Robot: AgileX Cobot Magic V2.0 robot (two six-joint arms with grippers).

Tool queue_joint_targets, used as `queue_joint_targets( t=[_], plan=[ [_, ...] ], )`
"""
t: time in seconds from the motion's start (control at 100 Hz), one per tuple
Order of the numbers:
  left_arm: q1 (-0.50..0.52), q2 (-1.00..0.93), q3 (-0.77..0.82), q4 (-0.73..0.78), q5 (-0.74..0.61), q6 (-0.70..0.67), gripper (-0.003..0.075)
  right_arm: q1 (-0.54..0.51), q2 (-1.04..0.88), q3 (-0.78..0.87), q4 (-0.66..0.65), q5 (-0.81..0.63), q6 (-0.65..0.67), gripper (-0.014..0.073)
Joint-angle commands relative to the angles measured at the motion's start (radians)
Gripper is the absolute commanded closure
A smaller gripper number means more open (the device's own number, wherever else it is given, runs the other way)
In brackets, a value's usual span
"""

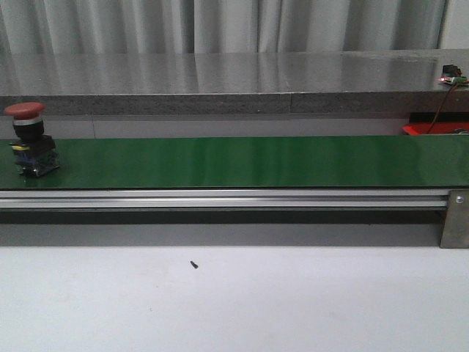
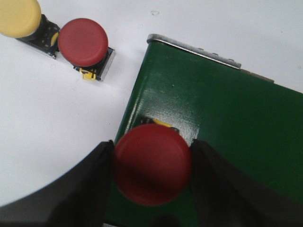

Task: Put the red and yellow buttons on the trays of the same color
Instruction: 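Release the second red button on the belt and lift the left gripper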

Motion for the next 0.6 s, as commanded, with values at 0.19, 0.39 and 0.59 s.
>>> queue_joint_targets(
  t=[0.19, 0.39, 0.59],
  plan=[
    [-0.005, -0.046, -0.028, -0.068, -0.019, 0.049, 0.0152, 0.001, -0.006, -0.026, 0.012, -0.072, -0.006, 0.0654],
    [-0.005, -0.094, -0.028, -0.152, -0.009, 0.097, 0.0153, 0.001, -0.006, -0.026, 0.012, -0.072, -0.006, 0.0654],
    [-0.016, -0.182, -0.028, -0.175, 0.033, 0.129, 0.0288, 0.001, -0.006, -0.026, 0.012, -0.072, -0.006, 0.0654]
  ],
)
